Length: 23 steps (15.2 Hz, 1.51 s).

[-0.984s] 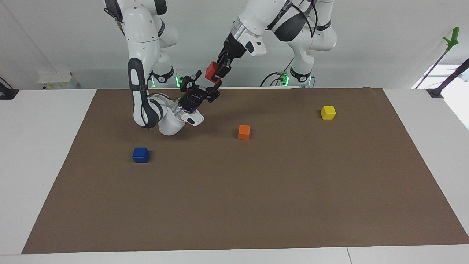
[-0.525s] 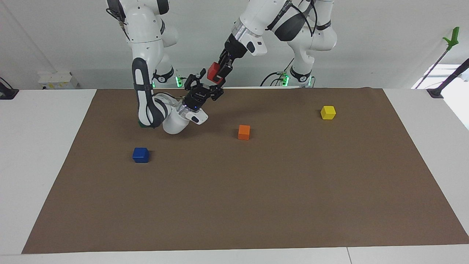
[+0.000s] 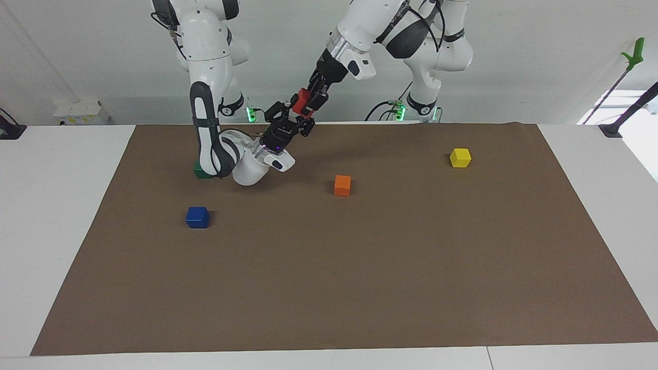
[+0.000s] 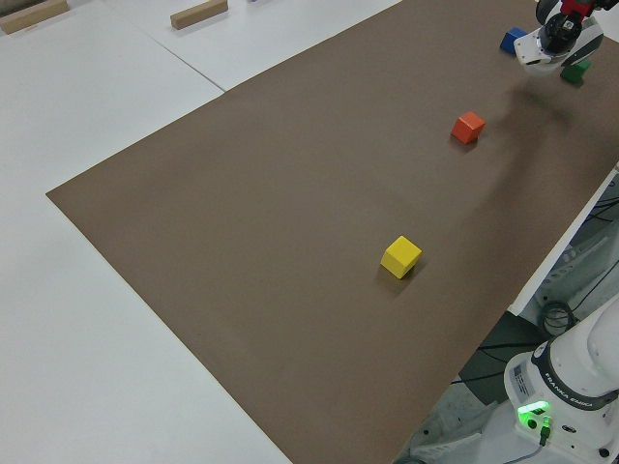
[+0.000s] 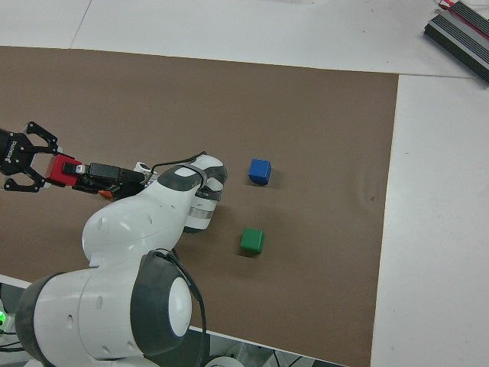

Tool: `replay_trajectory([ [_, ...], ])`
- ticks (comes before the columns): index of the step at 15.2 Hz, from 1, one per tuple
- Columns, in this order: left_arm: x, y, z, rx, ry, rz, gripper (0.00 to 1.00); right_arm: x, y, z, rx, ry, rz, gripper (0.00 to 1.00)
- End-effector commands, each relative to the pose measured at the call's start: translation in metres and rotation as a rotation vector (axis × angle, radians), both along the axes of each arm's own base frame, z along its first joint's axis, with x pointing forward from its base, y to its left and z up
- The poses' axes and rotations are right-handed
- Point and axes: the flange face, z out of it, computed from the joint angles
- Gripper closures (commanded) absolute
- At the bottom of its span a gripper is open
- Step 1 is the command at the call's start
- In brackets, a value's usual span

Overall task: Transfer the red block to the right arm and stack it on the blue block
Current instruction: 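Grasp the red block with the right gripper while the left gripper releases, then carry the red block toward the blue block while the left gripper withdraws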

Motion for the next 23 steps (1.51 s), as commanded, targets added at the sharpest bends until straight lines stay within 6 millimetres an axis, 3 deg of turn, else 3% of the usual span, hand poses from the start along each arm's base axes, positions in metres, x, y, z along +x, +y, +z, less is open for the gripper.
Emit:
replay_trajectory([
  [1, -0.005, 0.012, 0.001, 0.01, -0.01, 0.017, 0.47, -0.003, -0.016, 0.001, -0.026, -0.008, 0.013, 1.0],
  [2, -0.006, 0.01, 0.003, 0.008, -0.01, 0.016, 0.0, -0.002, -0.016, 0.002, -0.024, -0.011, 0.012, 1.0],
  [6, -0.011, 0.021, 0.008, 0.044, 0.026, 0.004, 0.0, 0.001, -0.019, 0.004, -0.024, -0.018, 0.004, 1.0],
  [8, -0.007, 0.043, 0.018, 0.079, 0.043, 0.004, 0.0, 0.002, -0.019, 0.004, -0.027, -0.018, 0.004, 1.0],
  [11, 0.009, 0.074, 0.014, 0.123, 0.054, -0.04, 0.0, 0.003, -0.018, 0.004, -0.026, -0.02, 0.002, 1.0],
  [14, 0.048, 0.139, 0.007, 0.151, 0.054, -0.103, 0.0, 0.007, -0.019, 0.005, -0.066, -0.018, -0.011, 1.0],
  [17, 0.102, 0.238, 0.004, 0.246, -0.075, -0.132, 0.0, 0.022, -0.022, 0.017, -0.183, -0.006, -0.032, 1.0],
  [20, 0.13, 0.339, 0.002, 0.292, -0.181, -0.216, 0.0, 0.041, -0.03, 0.045, -0.336, -0.001, -0.042, 1.0],
  [22, 0.137, 0.375, 0.005, 0.3, -0.204, -0.195, 0.0, 0.049, -0.033, 0.064, -0.423, 0.017, -0.062, 1.0],
  [23, 0.139, 0.379, 0.005, 0.308, -0.229, -0.179, 0.0, 0.054, -0.036, 0.08, -0.487, 0.022, -0.075, 1.0],
])
